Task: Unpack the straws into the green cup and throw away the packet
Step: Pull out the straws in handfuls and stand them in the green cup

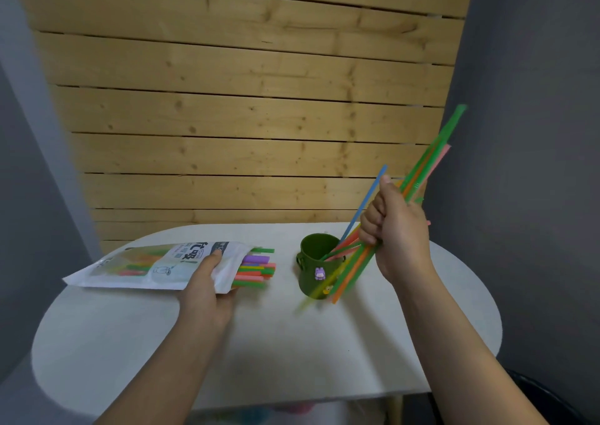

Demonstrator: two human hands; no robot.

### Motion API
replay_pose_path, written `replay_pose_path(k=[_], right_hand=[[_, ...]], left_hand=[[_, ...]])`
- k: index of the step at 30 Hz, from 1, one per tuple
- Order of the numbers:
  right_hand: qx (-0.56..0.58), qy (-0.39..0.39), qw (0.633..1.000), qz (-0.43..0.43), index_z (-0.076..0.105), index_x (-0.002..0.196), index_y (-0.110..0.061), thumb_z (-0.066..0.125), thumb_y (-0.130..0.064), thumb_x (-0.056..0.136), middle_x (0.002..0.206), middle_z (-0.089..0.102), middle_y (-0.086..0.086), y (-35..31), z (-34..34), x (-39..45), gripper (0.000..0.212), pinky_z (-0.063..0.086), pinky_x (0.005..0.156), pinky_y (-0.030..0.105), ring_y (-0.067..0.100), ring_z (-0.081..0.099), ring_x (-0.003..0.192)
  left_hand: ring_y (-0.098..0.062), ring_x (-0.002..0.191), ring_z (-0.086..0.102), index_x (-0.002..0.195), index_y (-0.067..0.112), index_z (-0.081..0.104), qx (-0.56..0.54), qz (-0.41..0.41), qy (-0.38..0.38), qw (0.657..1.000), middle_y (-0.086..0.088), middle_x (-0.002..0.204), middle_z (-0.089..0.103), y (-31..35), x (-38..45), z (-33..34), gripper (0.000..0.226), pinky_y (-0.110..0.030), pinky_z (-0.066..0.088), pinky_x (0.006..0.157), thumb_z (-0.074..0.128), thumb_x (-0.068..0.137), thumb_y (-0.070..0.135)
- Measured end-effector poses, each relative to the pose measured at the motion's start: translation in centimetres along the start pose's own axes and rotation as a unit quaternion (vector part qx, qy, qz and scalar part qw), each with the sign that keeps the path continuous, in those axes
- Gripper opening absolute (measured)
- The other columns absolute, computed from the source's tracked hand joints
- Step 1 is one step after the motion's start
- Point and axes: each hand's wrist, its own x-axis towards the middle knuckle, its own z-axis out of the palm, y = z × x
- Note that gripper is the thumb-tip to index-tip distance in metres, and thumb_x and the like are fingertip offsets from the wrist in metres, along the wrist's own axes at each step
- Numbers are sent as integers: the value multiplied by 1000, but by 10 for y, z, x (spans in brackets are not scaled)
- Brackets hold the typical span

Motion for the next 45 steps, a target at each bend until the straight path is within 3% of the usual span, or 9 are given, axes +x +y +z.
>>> replay_pose_path(k=[7,10,12,14,21,26,30,38,45], right_hand=[[-140,-17,990,-20,32,39,-25,47,-37,94,36,27,-10,5,2,2,58,29,37,21,8,27,32],[-270,3,963,-25,35,48,-19,46,-42,93,37,34,-8,28,2,2,52,35,48,29,9,35,33],[-297,6,954,-31,35,52,-16,46,-43,93,40,36,-3,40,1,2,50,39,53,35,9,38,33],[-293,-5,956,-28,37,47,-17,47,-43,92,35,38,-4,48,0,2,53,42,57,37,12,42,34],[-271,-15,961,-44,49,57,-14,56,-36,89,37,50,-5,60,-3,3,40,47,47,19,10,53,38],[-239,9,969,-53,35,41,-22,49,-45,90,39,34,-4,61,0,5,56,32,52,33,15,35,40],[-177,28,979,-95,43,36,-24,45,-46,92,34,35,-9,47,8,12,59,31,45,26,6,34,34],[27,112,972,-203,30,46,-27,46,-43,93,38,26,-11,7,29,31,53,21,36,17,6,22,35],[-130,182,955,-194,35,54,-23,40,-53,92,46,36,0,40,32,47,48,33,48,27,14,36,42]], left_hand=[[-23,100,63,143,17,42,-10,1,1,1000,-9,126,60,3,0,-1,56,-29,59,55,62,91,8],[-19,85,64,141,17,43,-9,-3,-5,1000,-7,121,60,2,-1,0,54,-30,58,57,62,91,8],[-21,90,65,142,16,43,-7,-9,-9,1000,-10,126,61,1,-2,0,55,-31,58,58,61,91,8],[-24,101,62,144,16,41,-10,-8,-10,1000,-12,134,59,2,-2,0,56,-32,58,57,60,92,8],[-18,84,63,145,17,38,-27,-1,-20,999,-10,124,59,5,-2,1,58,-32,58,51,59,92,7],[-24,106,61,145,16,38,-28,-1,-14,1000,-12,139,56,6,-4,1,58,-33,59,66,59,92,6],[-24,108,60,145,18,39,-36,-6,-15,999,-10,131,58,6,-7,1,57,-31,59,59,59,93,6],[-24,106,61,144,19,41,-32,-10,-21,999,-10,134,59,7,-8,0,55,-35,58,68,59,93,7],[-30,120,58,143,15,44,-32,-18,-18,999,-15,141,56,4,-4,4,54,-41,51,84,58,92,6]])
